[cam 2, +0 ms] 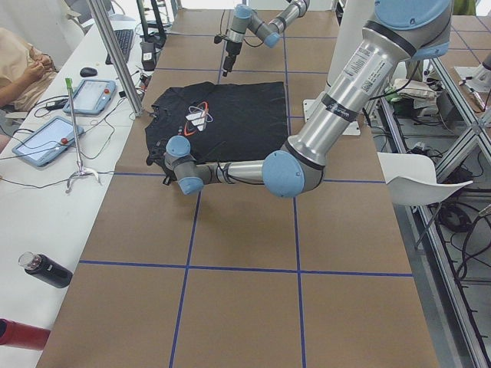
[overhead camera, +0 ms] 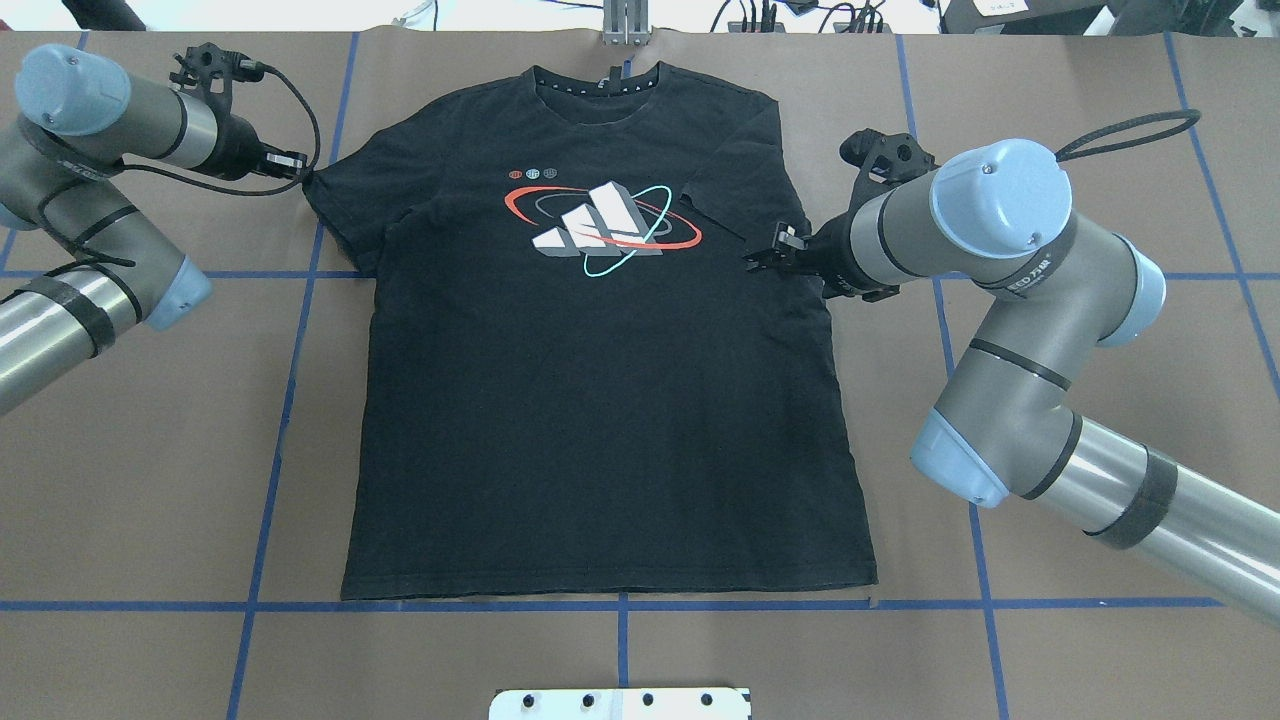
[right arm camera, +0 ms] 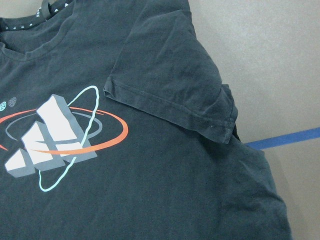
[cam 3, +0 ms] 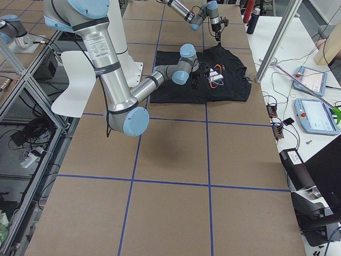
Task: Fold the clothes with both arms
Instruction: 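Fold the other sleeve inward with the left gripper while the right gripper holds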
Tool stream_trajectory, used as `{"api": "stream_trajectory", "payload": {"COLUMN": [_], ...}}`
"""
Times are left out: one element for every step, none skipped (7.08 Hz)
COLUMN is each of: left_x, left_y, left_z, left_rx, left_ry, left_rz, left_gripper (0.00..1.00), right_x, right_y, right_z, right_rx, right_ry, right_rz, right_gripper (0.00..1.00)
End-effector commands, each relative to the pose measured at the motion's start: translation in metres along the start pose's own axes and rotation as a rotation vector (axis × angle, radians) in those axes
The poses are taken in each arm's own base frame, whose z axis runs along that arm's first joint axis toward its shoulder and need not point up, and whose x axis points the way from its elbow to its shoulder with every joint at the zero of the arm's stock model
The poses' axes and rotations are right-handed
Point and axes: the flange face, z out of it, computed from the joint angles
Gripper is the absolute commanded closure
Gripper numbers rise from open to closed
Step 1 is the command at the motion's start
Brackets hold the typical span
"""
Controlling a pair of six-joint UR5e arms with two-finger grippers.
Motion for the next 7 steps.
{"api": "stream_trajectory", "payload": {"left_x": [0.037,0.063,0.099,0.126,0.161,0.195,0.206], "left_y": [-0.024,-0.036,-0.050,-0.062,-0.062,-0.057,-0.061], "left_z": [-0.037,-0.056,-0.079,-0.088,-0.076,-0.058,-0.045], "left_rx": [0.044,0.024,0.034,0.041,0.041,0.077,0.091], "left_ry": [0.074,0.116,0.141,0.159,0.174,0.162,0.144], "left_rz": [-0.017,-0.058,-0.132,-0.211,-0.233,-0.249,-0.272], "left_gripper": [1.00,1.00,1.00,1.00,1.00,1.00,1.00], "right_x": [-0.002,-0.002,-0.002,-0.002,-0.001,-0.001,0.000], "right_y": [0.000,-0.001,-0.001,-0.002,-0.002,-0.002,-0.002], "right_z": [0.000,-0.001,-0.001,-0.001,0.000,0.001,0.003], "right_rx": [-0.001,0.002,0.005,0.008,0.007,0.007,0.008], "right_ry": [-0.003,-0.003,-0.004,-0.002,0.001,0.002,0.006], "right_rz": [-0.001,0.000,-0.001,0.000,0.001,0.001,0.003], "right_gripper": [0.01,0.01,0.01,0.01,0.01,0.01,0.01]}}
